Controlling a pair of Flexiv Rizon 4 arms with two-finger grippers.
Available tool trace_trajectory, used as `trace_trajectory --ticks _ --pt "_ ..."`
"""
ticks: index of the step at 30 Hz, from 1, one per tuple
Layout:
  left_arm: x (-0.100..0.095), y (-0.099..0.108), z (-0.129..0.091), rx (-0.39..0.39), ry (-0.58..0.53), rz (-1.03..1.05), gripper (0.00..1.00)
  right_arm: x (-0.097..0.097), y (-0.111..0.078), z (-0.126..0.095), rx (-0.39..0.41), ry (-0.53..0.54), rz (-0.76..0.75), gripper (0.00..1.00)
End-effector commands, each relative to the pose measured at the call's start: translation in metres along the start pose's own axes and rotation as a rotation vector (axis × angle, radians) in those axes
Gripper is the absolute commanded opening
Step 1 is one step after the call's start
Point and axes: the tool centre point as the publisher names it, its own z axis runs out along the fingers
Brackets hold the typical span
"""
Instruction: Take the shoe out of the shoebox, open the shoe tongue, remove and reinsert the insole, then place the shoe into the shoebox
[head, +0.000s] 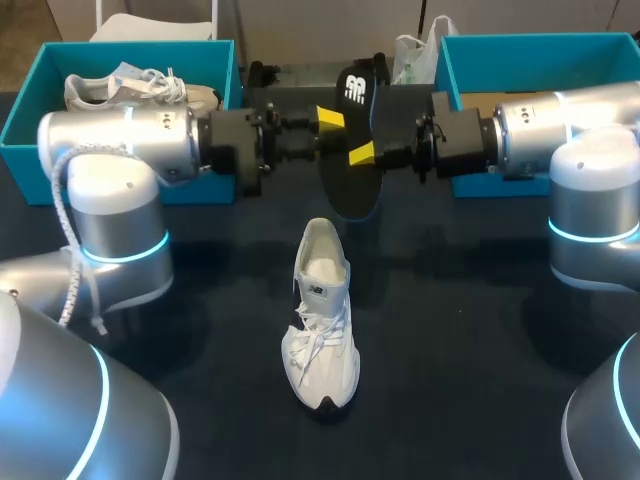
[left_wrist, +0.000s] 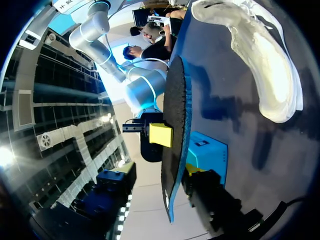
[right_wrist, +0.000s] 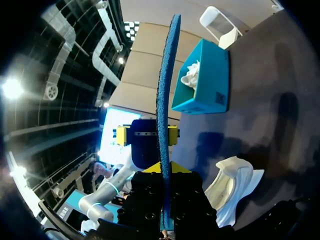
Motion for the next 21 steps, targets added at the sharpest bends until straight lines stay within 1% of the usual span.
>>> trace_trajectory --ticks 1,3,11,17,21 --pt "-0.003 -0.001 -0.020 0.003 0.024 -0.026 1.00 -0.004 0.001 0.001 -0.008 0.000 -0.007 0.00" --pt "-0.002 -0.001 -0.023 0.000 0.031 -0.043 1.00 -0.004 0.002 0.001 -0.012 -0.001 -0.010 0.00" --pt "0.014 -0.007 -0.052 0.016 0.122 -0.213 1.00 -0.010 0.008 -0.005 -0.060 -0.017 -0.096 0.00" --pt "0.024 -0.015 -0.066 0.022 0.199 -0.379 1.00 -0.013 0.008 -0.007 -0.075 -0.042 -0.168 0.00" --pt "0.034 -0.016 -0.075 0.018 0.244 -0.541 1.00 -0.013 0.010 -0.008 -0.083 -0.059 -0.238 0.00"
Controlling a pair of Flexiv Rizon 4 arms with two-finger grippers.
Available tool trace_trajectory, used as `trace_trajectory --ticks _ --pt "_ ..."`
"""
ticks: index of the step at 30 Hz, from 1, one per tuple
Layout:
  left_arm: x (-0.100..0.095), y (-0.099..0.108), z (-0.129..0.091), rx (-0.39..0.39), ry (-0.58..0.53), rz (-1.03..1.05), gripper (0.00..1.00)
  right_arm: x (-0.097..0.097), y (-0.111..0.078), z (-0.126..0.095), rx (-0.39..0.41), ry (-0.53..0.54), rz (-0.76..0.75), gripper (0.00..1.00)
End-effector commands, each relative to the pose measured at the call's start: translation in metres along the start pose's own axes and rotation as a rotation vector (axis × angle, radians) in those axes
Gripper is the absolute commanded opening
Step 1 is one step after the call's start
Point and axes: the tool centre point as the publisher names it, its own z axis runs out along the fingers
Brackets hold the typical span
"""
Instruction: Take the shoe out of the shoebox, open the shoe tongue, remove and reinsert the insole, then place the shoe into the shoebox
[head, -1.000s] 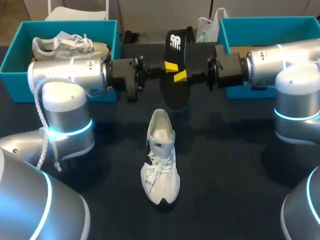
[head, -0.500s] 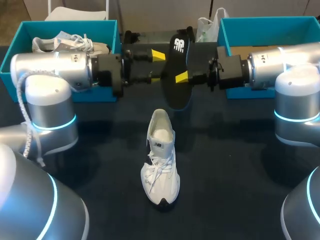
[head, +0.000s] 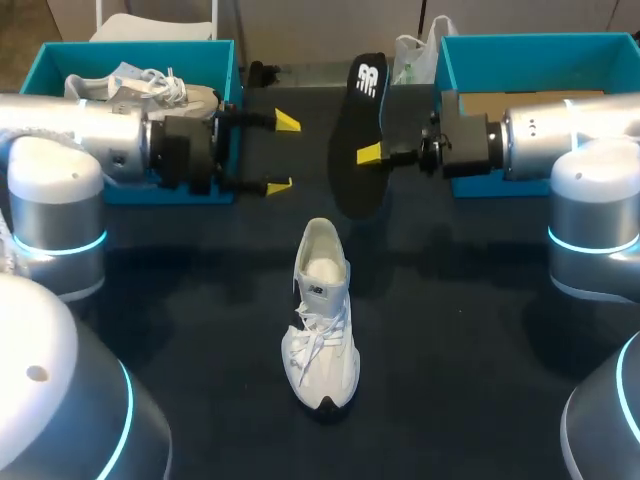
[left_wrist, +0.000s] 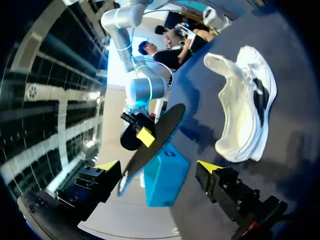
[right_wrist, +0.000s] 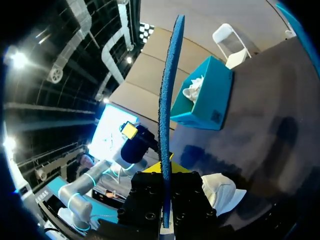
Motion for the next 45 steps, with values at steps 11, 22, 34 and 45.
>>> trace_trajectory --ticks 11,22,34,45 --pt "0.033 0.001 -0.018 -0.012 0.172 -0.479 1.00 0.012 0.005 0.006 0.007 -0.028 -0.232 0.00" --pt "0.054 -0.005 -0.022 -0.029 0.268 -0.662 1.00 0.017 0.008 0.009 0.027 -0.023 -0.344 0.00" --pt "0.054 -0.005 -0.022 -0.029 0.268 -0.662 1.00 0.017 0.008 0.009 0.027 -0.023 -0.344 0.00" --pt "0.054 -0.005 -0.022 -0.029 0.268 -0.662 1.00 0.017 0.008 0.009 0.027 -0.023 -0.344 0.00"
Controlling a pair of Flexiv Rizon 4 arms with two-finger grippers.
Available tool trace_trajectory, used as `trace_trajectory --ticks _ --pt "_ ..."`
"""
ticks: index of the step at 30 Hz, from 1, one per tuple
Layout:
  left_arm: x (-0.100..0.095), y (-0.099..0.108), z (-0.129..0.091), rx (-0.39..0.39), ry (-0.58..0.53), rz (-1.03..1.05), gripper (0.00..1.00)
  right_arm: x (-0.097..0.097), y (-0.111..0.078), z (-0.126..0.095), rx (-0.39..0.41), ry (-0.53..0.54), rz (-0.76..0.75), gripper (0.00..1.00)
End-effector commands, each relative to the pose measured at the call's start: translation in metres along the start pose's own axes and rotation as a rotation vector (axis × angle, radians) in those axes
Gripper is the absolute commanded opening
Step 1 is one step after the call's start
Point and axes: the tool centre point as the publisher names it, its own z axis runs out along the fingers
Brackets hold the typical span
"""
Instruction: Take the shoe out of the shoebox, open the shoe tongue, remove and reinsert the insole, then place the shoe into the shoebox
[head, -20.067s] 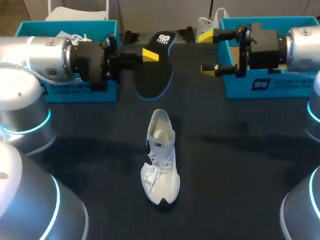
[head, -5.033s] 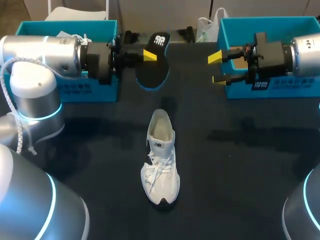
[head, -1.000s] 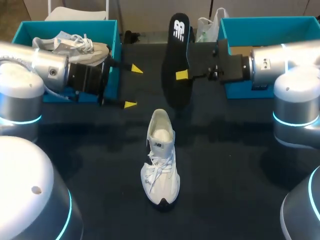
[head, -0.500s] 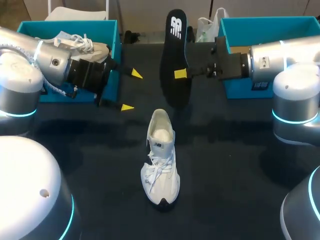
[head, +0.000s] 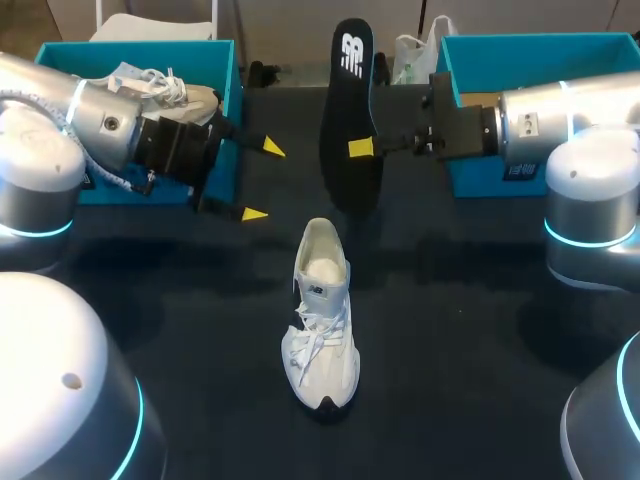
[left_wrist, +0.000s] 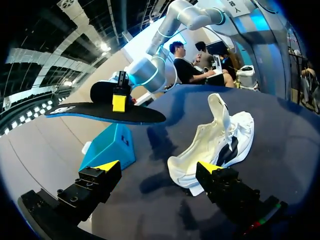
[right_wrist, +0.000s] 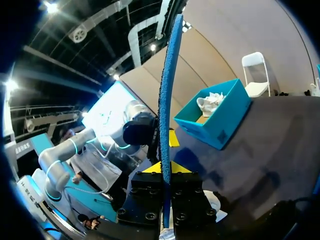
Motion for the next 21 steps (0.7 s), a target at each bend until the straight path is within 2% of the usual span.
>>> trace_trajectory --ticks 1,6,9,21 --pt "0.000 0.000 -0.001 -0.001 0.003 0.000 1.00 -0.001 0.001 0.003 0.002 -0.002 0.000 0.00" --pt "0.003 -0.002 0.004 -0.035 0.052 -0.054 1.00 -0.001 0.000 0.002 0.001 -0.004 -0.006 0.00" --pt "0.010 0.000 0.006 -0.089 0.145 -0.158 1.00 -0.005 -0.008 -0.001 -0.008 0.007 -0.030 0.00" --pt "0.035 0.013 0.004 -0.240 0.243 -0.340 1.00 -0.011 -0.028 -0.001 -0.041 -0.035 -0.161 0.00"
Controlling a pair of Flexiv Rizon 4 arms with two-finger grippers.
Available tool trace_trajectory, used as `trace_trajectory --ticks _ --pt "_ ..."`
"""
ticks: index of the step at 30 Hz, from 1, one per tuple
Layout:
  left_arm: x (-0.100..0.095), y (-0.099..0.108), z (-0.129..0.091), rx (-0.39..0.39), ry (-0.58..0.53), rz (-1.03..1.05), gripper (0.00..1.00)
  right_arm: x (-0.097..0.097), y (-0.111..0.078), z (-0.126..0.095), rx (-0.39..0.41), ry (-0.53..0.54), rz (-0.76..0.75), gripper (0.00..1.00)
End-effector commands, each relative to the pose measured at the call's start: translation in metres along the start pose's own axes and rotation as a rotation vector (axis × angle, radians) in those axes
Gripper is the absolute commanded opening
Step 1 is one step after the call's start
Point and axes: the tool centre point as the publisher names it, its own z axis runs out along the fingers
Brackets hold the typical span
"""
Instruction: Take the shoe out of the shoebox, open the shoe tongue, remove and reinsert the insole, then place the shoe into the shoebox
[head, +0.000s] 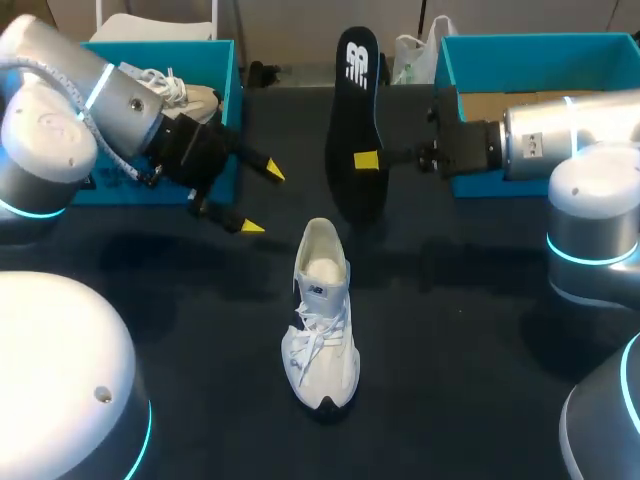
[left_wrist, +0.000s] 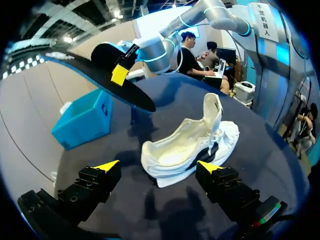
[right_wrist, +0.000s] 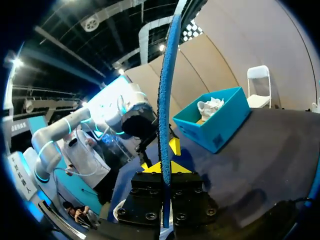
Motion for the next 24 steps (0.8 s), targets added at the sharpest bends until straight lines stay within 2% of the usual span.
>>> trace_trajectory --ticks 1,7,23,24 --pt "0.004 0.001 0.001 -0.068 0.050 -0.029 1.00 0.001 -0.011 0.004 -0.025 -0.011 -0.032 0.00" --pt "0.015 0.008 0.005 -0.108 0.063 -0.078 1.00 0.000 -0.014 0.012 -0.024 -0.025 -0.089 0.00" --pt "0.045 0.036 0.022 -0.167 0.088 -0.136 1.00 0.000 -0.014 0.012 -0.024 -0.025 -0.089 0.00" --pt "0.046 0.037 0.023 -0.169 0.087 -0.140 1.00 0.000 -0.015 0.013 -0.055 -0.032 -0.093 0.00"
